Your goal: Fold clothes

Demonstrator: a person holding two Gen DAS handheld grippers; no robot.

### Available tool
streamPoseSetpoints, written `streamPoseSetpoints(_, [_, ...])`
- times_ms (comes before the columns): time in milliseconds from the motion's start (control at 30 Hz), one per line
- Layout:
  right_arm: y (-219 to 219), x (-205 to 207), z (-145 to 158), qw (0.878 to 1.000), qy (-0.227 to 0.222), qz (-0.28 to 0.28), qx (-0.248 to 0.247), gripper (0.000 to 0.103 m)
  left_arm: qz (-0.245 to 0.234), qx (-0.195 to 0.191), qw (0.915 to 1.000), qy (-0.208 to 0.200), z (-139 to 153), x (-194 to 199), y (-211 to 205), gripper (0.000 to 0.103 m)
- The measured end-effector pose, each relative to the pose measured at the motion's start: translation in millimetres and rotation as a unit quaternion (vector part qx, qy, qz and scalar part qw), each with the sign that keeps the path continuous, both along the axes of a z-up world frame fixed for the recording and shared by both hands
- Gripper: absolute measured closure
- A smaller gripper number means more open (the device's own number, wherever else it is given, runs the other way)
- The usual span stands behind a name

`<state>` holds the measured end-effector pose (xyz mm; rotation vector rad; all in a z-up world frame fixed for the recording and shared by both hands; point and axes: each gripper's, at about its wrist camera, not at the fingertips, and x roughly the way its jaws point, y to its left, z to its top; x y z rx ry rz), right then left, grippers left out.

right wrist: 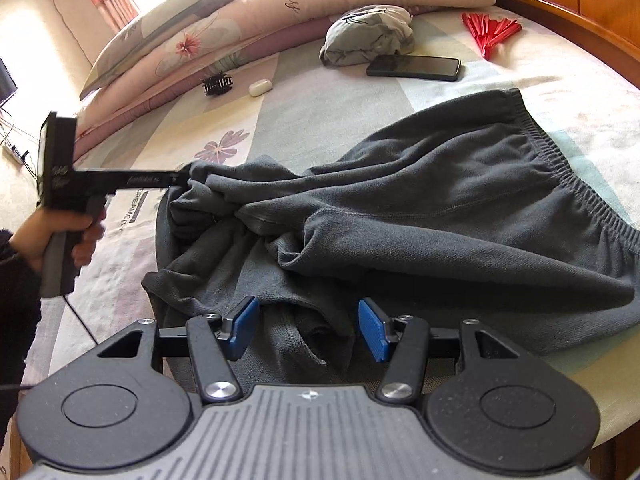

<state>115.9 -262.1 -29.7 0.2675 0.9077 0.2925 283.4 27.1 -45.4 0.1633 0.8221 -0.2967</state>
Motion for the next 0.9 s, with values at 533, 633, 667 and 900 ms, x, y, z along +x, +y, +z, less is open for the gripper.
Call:
streamPoseSetpoints(533, [4.4, -20.6, 2.9, 0.999, -0.008, 0.019, 0.027, 0.041, 0.048, -0.151, 0.9861, 0.051, -6.5, -100.7, 34.3, 0.062])
streamPoseSetpoints(633, [6.9, -26.8, 4.5, 0.999, -0.012, 0.023, 0.032, 0.041, 0.065, -0.197, 0.9754, 0.074, -24.4, -100.0, 32.7, 0.064])
streamPoseSetpoints(667, [6.6, -28.8, 5.4, 0.999, -0.013, 0.022, 0.033, 0.041, 0.068, -0.215, 0.9707, 0.082, -30.3, -99.0, 32.0, 0.065])
streamPoseSetpoints(900, [-2.2, -37.8, 7.7, 0.999, -0.021, 0.013, 0.039, 0.039, 0.079, -0.218, 0.9691, 0.085, -48.7, -91.4, 15.6, 0.08])
